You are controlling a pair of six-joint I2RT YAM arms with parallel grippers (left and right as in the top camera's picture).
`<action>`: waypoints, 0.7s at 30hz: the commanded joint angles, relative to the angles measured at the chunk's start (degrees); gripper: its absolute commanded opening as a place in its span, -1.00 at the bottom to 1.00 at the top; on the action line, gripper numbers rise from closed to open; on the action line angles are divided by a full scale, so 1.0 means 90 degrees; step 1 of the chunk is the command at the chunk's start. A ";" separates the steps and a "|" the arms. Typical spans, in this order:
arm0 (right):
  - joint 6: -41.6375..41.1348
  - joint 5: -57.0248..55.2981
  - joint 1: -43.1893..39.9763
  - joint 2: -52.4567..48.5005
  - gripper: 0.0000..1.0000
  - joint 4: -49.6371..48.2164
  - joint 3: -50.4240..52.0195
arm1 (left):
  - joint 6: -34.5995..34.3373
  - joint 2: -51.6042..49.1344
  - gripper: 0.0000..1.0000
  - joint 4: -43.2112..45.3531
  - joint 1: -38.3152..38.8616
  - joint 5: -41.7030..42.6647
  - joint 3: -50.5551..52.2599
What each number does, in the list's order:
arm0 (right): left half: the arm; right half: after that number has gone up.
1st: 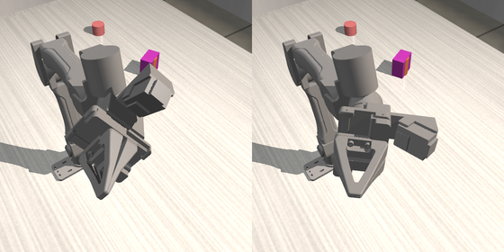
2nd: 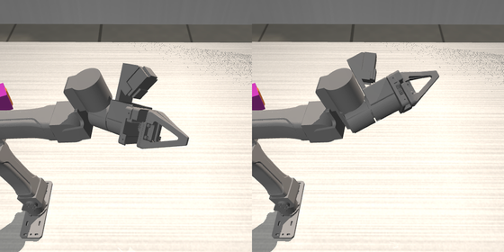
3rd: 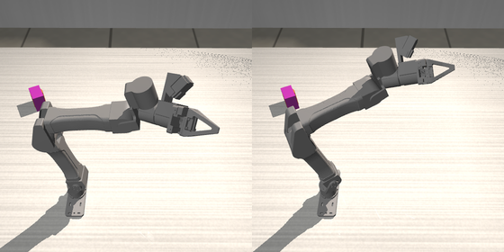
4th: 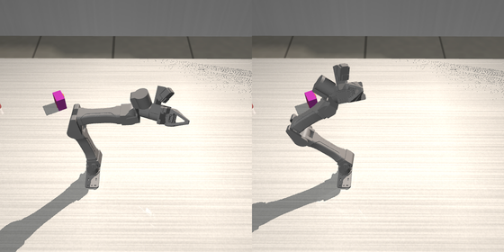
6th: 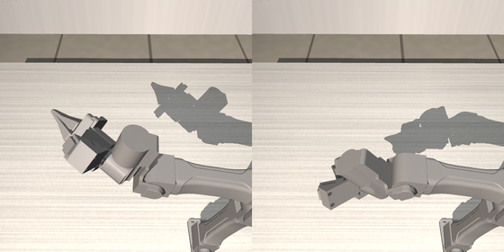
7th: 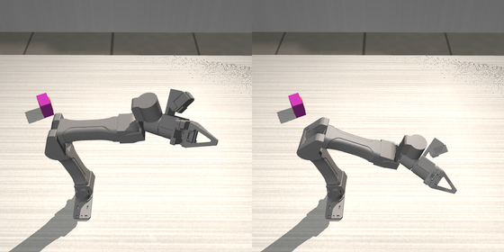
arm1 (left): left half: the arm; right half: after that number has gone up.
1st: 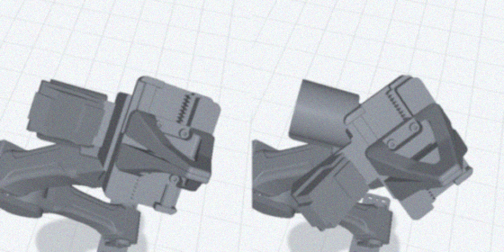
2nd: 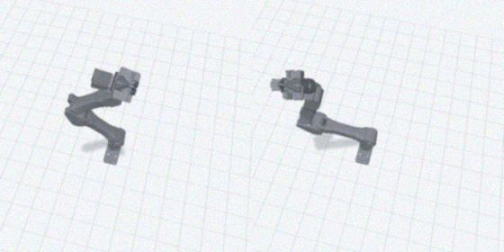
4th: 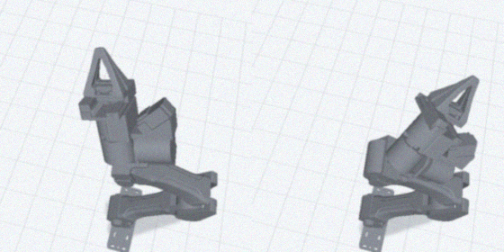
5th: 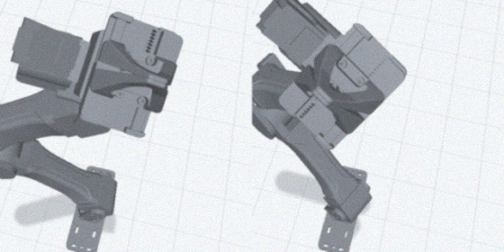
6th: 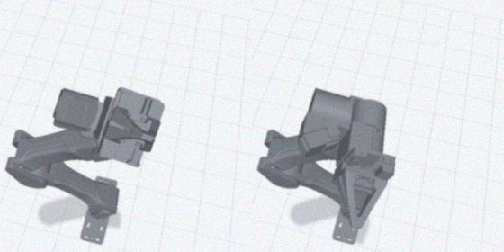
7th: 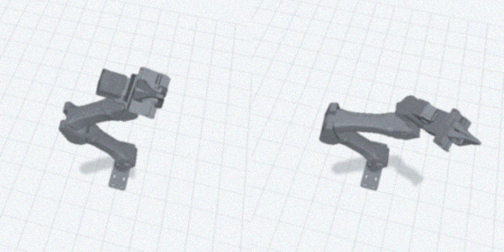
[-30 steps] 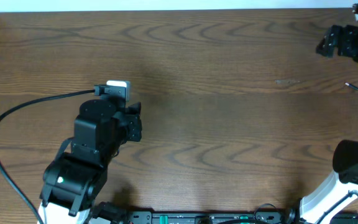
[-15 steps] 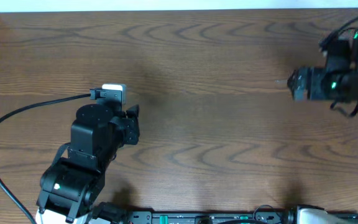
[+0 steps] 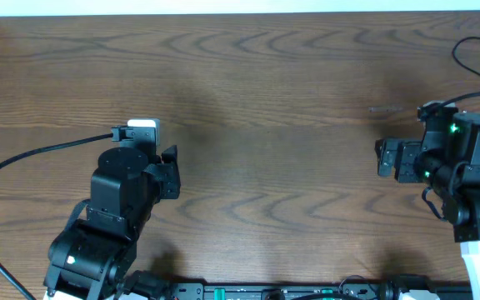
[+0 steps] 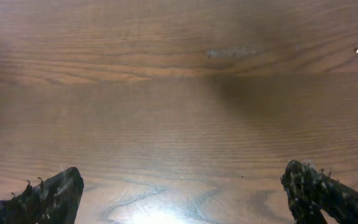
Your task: Untangle cables
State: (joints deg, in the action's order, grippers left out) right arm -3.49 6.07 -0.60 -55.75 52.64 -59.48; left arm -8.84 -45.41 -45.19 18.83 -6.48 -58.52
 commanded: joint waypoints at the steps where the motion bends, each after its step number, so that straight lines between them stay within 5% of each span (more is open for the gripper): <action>1: -0.0073 -0.0228 0.0044 0.0204 0.99 -0.0202 0.0226 | -0.0034 0.0109 0.01 -0.0056 -0.0032 -0.0427 -0.0032; 10: -0.0119 -0.0403 0.0041 0.1870 0.99 -0.1532 0.1627 | -0.0029 0.1290 0.14 0.0053 -0.0032 -0.1073 0.0680; 16: -0.0418 -0.0753 0.0041 0.2552 0.99 -0.1608 0.2266 | 0.0665 0.2191 0.21 0.0352 -0.0032 0.0015 0.1848; 21: -0.0420 -0.0845 0.0041 0.2667 0.99 -0.1455 0.2314 | 0.0571 0.2482 0.21 0.0425 -0.0032 -0.0143 0.2314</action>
State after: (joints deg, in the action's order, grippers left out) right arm -5.96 0.21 -0.60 -32.51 39.40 -38.81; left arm -5.28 -24.38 -41.91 18.81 -8.69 -38.79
